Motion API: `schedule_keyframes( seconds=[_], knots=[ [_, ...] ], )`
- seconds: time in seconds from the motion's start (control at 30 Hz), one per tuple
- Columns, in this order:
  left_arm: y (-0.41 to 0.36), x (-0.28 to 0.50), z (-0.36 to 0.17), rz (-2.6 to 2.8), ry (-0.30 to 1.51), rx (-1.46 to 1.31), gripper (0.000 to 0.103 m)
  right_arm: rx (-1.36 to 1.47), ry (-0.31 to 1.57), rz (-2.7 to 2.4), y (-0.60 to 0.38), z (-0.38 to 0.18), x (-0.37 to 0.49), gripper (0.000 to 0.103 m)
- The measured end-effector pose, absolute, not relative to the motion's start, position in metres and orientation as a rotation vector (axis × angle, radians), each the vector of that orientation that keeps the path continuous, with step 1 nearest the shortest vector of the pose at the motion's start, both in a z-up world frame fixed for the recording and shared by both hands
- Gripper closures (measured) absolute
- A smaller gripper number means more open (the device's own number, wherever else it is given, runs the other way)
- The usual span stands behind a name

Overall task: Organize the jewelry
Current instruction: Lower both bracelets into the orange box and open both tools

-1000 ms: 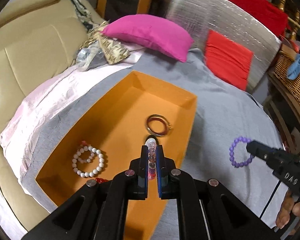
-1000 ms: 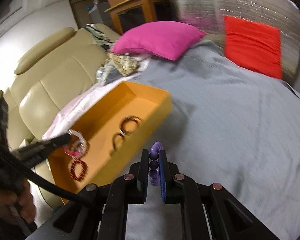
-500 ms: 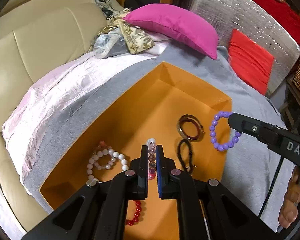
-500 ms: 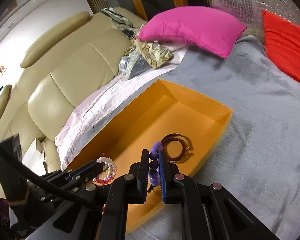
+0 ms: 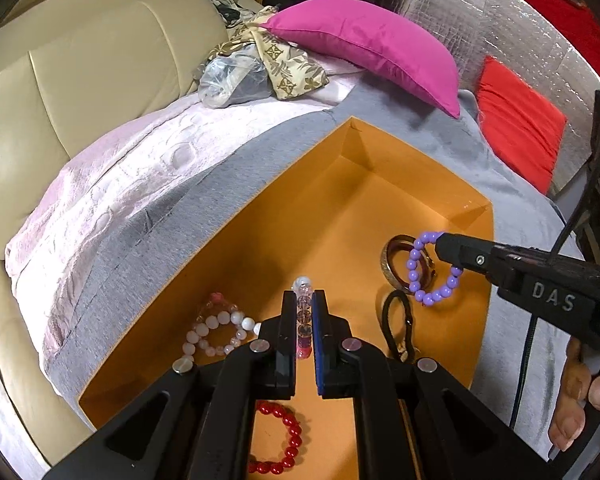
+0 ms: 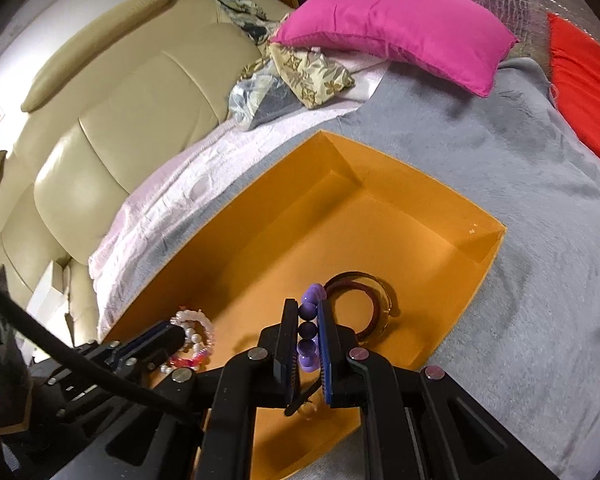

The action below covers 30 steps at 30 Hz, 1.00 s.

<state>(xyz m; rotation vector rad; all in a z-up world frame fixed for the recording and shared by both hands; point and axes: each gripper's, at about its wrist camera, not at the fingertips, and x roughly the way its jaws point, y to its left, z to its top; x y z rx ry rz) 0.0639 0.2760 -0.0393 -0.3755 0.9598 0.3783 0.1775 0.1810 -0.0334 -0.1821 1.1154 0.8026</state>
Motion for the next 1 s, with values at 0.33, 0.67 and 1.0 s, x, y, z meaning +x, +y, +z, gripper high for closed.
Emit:
schedule_keyframes(
  seconds=[0.33, 0.67, 1.0],
  knots=[
    [0.284, 0.063, -0.033, 0.398, 0.934, -0.390, 0.096, -0.182, 1.105, 0.837, 0.201, -0.024, 0.183, 0.093],
    [0.290, 0.070, -0.048, 0.404, 0.973, -0.405, 0.096, -0.217, 1.190, 0.773, 0.213, -0.060, 0.203, 0.093],
    [0.290, 0.076, -0.061, 0.414, 1.006, -0.412, 0.096, -0.263, 1.194, 0.684, 0.207, -0.070, 0.216, 0.087]
  ],
)
